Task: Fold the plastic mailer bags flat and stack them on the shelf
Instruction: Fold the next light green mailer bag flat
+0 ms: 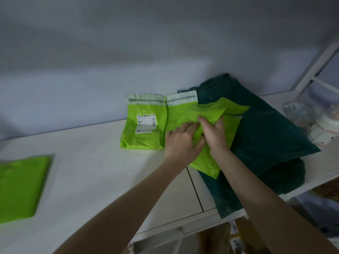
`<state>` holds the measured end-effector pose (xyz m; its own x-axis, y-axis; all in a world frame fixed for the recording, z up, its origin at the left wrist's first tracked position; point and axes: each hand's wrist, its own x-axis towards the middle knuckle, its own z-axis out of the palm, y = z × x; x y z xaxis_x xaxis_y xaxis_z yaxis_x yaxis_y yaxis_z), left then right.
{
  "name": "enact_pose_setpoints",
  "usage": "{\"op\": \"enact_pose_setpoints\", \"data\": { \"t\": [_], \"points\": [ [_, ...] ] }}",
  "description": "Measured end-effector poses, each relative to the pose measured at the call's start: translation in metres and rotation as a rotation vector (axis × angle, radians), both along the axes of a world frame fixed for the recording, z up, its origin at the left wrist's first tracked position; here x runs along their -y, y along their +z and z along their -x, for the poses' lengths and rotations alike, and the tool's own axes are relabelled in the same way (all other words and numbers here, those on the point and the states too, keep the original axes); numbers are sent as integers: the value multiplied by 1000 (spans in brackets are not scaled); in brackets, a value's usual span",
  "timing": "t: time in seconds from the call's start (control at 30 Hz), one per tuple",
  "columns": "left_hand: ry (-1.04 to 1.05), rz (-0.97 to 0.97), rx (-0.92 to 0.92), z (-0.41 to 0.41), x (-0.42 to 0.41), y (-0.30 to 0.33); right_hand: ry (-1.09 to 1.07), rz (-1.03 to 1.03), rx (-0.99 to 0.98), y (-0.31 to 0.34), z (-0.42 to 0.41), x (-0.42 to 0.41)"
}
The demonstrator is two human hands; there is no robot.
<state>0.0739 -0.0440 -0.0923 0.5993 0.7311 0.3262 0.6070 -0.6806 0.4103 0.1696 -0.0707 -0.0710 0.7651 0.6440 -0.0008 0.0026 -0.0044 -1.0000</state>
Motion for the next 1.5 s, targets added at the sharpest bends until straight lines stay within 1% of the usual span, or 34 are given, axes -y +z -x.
{"op": "enact_pose_setpoints", "data": {
  "t": [0.13, 0.2, 0.3, 0.37, 0.43, 0.5, 0.53, 0.6, 0.73, 0.87, 0.93, 0.97, 1.1, 1.23, 1.4, 1.5],
  "points": [
    [-29, -89, 81, 18, 7, 2, 36, -46, -49, 8, 5, 5],
    [2, -73, 163, 30, 2, 6, 56, -48, -86, 12, 8, 7],
    [120, 52, 320, 46, -17, 11, 76, -25, -144, 18, 15, 9],
    [214, 155, 401, 56, -32, 14, 126, -30, -153, 22, 19, 10],
    [253, 396, 480, 66, -45, 20, 196, -35, -166, 27, 26, 12],
    [246, 648, 572, 76, -51, 27, 239, -39, -175, 29, 34, 12],
    [232, 706, 633, 82, -52, 30, 248, -39, -182, 29, 38, 11],
    [225, 704, 739, 96, -50, 33, 253, -34, -206, 30, 47, 8],
    [204, 743, 882, 122, -48, 35, 249, 1, -268, 27, 64, 2],
    [158, 880, 975, 149, -47, 41, 255, -9, -292, 27, 90, -1],
    [123, 942, 989, 161, -47, 44, 260, -16, -260, 24, 100, -3],
    [126, 943, 979, 167, -47, 44, 264, -12, -245, 24, 105, -3],
    [168, 915, 940, 195, -47, 40, 307, 14, -201, 20, 126, -5],
    [158, 890, 911, 222, -48, 30, 330, 58, -177, 11, 150, -11],
    [245, 849, 874, 251, -50, 13, 332, 111, -140, -4, 178, -13],
    [285, 846, 847, 266, -48, -1, 352, 155, -53, -13, 192, -10]
  ]
}}
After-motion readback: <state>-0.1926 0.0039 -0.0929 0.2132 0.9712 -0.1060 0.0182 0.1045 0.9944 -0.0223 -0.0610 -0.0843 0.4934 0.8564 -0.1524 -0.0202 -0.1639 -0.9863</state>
